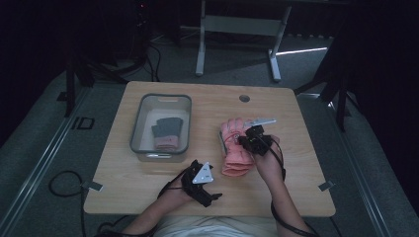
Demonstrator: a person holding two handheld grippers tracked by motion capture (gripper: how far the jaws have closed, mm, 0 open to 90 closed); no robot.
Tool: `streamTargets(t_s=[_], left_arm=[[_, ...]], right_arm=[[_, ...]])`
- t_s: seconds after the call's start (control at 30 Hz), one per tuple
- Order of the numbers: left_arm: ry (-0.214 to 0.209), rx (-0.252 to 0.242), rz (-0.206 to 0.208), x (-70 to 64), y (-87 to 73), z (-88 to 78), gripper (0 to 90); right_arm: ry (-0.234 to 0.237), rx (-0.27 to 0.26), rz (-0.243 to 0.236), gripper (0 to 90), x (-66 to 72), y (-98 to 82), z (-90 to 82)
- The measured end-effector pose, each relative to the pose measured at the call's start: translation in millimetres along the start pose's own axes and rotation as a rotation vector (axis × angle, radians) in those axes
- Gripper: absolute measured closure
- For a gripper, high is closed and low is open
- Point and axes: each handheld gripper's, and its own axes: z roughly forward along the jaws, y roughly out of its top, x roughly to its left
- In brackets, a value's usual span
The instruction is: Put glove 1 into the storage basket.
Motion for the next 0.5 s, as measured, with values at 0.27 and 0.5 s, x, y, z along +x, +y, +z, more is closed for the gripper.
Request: streamTargets(t_s=[0.27,0.5], left_arm=[[0.001,0.002,0.002,-0.2,0.5,0.0,1.6],[0.01,0.005,-0.011,0.6,0.3,0.7,1.6]], right_arm=[[0.003,0.033,0.006,86.3,0.1,-4.2,18.5],[0.015,0.034,0.016,85.3,-3.4,-11.6,30.6]])
